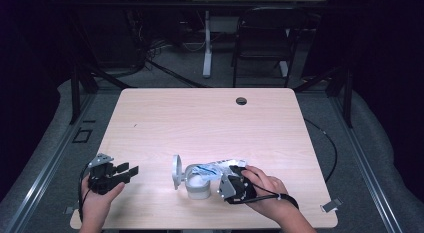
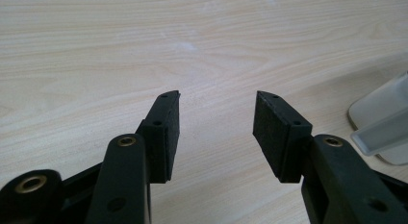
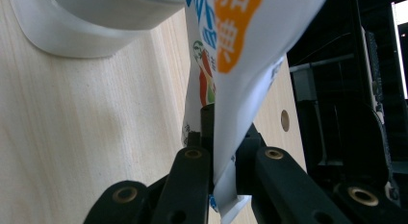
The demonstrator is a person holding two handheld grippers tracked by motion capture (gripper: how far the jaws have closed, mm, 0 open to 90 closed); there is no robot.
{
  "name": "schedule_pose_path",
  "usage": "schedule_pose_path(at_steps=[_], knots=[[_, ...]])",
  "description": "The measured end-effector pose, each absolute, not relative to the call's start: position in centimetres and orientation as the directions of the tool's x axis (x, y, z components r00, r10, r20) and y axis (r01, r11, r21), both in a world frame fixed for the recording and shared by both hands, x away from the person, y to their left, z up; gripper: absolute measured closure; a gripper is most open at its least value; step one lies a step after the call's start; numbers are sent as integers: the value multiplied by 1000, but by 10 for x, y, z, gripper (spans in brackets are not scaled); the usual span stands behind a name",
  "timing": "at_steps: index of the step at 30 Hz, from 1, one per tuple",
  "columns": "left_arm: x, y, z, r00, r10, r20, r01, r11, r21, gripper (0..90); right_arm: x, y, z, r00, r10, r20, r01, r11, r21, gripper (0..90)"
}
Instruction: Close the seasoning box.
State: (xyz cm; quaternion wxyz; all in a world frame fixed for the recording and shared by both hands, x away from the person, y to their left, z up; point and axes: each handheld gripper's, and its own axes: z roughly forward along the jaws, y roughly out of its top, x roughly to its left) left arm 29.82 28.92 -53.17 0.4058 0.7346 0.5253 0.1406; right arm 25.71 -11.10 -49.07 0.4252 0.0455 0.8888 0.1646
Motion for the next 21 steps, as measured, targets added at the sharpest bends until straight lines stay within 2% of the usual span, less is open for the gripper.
schedule_pose_path(at_steps=[10, 21], knots=[[297, 289, -531, 405, 887, -223, 659, -115, 743, 525, 253, -111, -491, -640, 253, -726, -47, 930, 365, 869], [298, 289, -532, 404, 888, -219, 662, -119, 740, 525, 249, -115, -496, -654, 316, -687, -33, 896, 444, 873]])
